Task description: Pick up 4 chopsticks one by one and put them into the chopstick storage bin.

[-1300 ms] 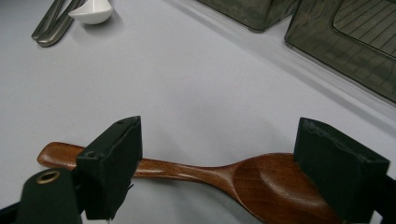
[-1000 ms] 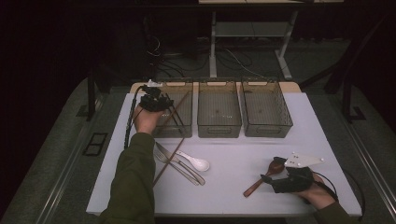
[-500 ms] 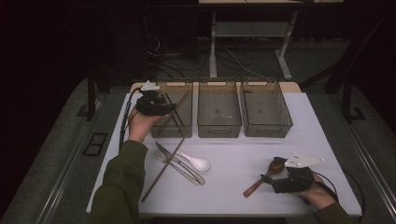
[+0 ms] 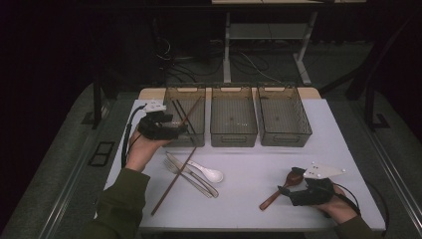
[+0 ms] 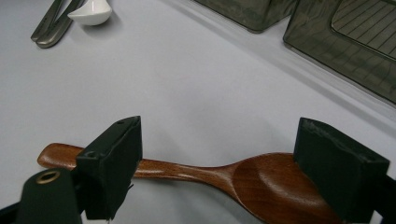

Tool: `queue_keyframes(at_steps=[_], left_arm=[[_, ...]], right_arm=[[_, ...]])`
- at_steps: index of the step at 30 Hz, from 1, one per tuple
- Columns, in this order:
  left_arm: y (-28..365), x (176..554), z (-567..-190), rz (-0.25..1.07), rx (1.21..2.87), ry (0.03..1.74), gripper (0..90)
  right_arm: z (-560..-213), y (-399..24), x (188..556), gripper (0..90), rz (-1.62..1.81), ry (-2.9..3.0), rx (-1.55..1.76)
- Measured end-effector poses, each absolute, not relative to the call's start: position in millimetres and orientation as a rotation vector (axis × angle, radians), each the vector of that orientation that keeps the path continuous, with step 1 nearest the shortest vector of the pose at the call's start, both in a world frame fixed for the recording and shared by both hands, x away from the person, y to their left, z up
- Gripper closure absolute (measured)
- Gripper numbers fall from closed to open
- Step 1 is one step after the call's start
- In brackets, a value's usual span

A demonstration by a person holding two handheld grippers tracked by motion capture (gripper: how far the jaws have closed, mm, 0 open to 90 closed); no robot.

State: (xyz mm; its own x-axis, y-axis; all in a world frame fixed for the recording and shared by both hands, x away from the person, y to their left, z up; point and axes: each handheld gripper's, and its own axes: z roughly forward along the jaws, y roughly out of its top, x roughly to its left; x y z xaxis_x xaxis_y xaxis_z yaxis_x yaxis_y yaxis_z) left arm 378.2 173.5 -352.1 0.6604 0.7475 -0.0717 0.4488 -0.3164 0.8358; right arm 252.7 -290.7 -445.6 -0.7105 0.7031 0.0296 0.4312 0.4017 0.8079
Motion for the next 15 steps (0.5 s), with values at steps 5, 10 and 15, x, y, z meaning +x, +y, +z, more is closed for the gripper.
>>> queue_keyframes(at_steps=[5,10,15], left_arm=[[171.7,356.7,-359.0,0.403,1.958,0.934,24.6],[171.4,336.3,-371.2,0.395,1.984,0.928,26.4],[172.8,317.0,-385.8,0.415,1.996,0.927,34.3]], right_arm=[[-445.4,-290.8,252.3,15.5,1.215,2.343,0.989],[-445.6,-290.9,252.6,15.4,1.215,2.34,0.991],[-445.5,-290.7,252.6,15.4,1.213,2.339,0.989]])
